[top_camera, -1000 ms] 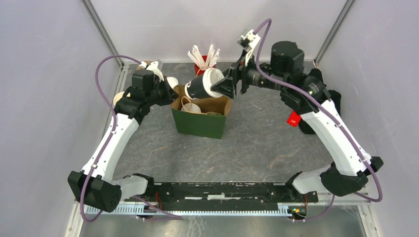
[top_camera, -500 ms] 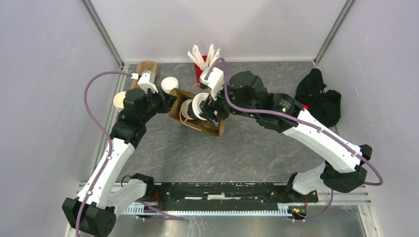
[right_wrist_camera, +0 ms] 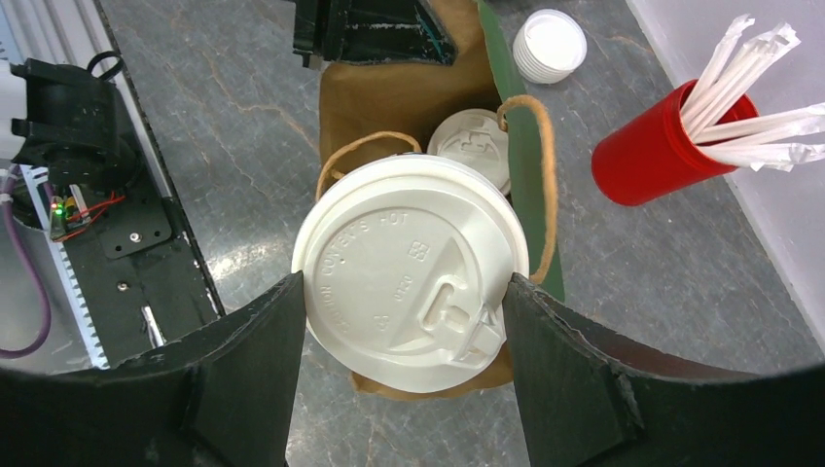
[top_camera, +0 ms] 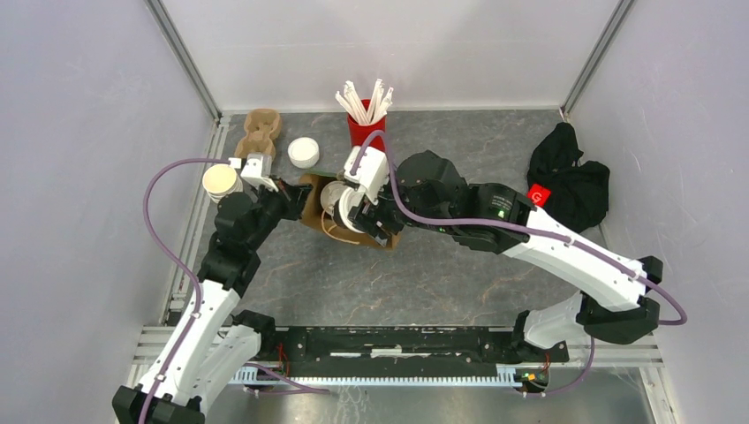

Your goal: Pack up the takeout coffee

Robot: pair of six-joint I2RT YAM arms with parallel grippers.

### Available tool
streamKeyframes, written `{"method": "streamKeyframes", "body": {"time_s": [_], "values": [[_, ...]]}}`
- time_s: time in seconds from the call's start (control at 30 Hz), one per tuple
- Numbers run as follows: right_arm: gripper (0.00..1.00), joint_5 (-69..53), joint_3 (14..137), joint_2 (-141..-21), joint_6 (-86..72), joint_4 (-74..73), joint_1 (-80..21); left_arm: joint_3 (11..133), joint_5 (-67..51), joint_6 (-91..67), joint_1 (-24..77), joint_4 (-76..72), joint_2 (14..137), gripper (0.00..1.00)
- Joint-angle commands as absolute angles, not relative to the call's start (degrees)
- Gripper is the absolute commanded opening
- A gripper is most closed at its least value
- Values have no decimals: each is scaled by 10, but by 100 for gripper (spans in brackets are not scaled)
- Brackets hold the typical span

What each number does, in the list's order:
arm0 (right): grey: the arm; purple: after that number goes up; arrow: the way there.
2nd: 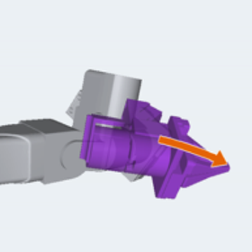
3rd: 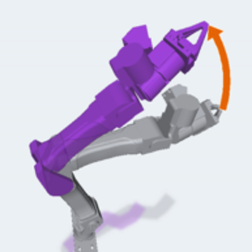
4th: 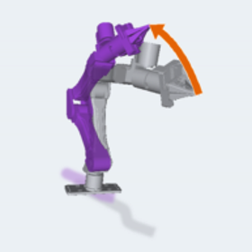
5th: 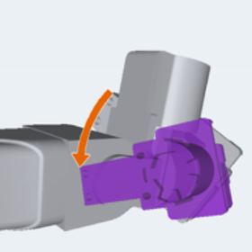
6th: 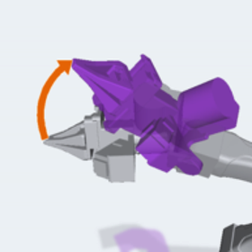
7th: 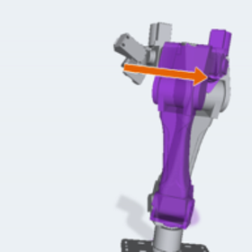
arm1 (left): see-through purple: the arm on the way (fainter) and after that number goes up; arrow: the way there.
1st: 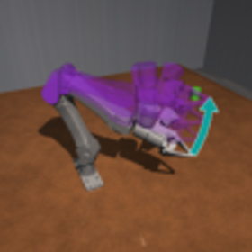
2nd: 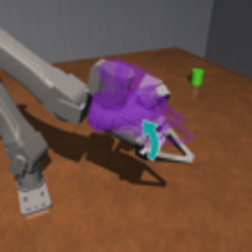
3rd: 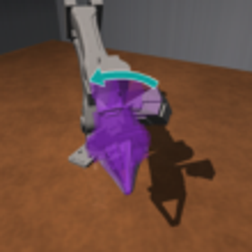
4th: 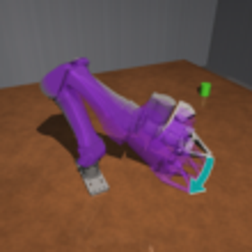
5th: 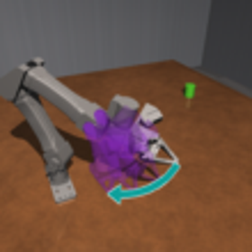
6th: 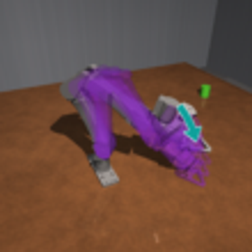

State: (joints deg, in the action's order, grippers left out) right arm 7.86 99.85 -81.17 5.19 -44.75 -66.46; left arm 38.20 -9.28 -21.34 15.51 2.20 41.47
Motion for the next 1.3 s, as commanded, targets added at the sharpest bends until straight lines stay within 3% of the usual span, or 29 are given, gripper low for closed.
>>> {"method": "streamKeyframes", "body": {"time_s": [0.0,0.5,1.27], "values": [[62,65,1001,-770,26,-407,-668,373,-87,-185,155,-12,410,2],[61,76,928,-703,36,-443,-668,372,-85,-192,155,-4,412,2],[57,297,924,-854,202,-433,-764,286,-151,-159,155,-83,361,2]]}}
